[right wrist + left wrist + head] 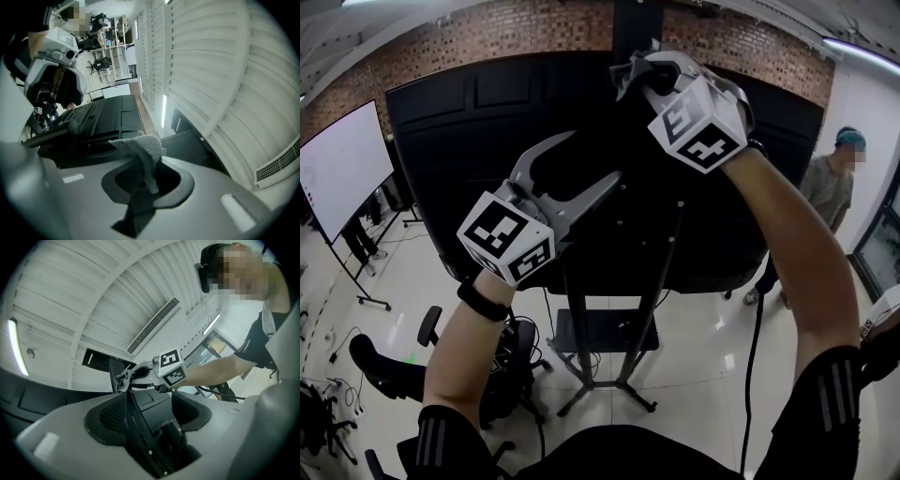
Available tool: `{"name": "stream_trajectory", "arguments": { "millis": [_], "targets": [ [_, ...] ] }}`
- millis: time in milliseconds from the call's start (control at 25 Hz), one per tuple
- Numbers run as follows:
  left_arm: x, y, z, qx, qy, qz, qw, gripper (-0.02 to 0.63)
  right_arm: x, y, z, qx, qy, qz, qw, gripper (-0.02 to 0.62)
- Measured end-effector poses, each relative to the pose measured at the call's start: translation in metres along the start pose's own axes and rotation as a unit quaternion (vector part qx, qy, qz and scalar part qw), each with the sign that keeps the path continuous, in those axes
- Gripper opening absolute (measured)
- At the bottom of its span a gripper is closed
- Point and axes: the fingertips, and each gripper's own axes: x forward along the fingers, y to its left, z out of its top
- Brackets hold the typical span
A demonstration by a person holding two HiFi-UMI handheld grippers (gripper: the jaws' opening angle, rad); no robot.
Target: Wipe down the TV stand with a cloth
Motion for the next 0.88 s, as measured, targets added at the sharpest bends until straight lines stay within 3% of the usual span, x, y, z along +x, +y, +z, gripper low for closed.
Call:
{"name": "stream_trajectory", "arguments": {
  "millis": [200,320,600,880],
  "targets": [
    [-0.007,-0.011,-0.014,-0.013,0.008,-0.002,0.9999,0.324,-0.004,0.041,-0.011,-0.021,0.008,0.032,0.999,0.057],
    [-0.015,-0.016,-0.024,-0.019,0.014,0.0,0.9997,0.324,-0.006,0.073,-0.022,-0.064,0.032,0.053,0.996,0.057],
    [-0.029,-0.032,-0.057,-0.019,0.032,0.0,0.9993,0.324,-0.01,0.133,-0.038,-0.18,0.067,0.073,0.979,0.057],
    [-0.047,-0.049,-0.082,-0.03,0.051,-0.003,0.9982,0.324,-0.015,0.181,-0.044,-0.233,0.101,0.094,0.963,0.057]
  ]
}}
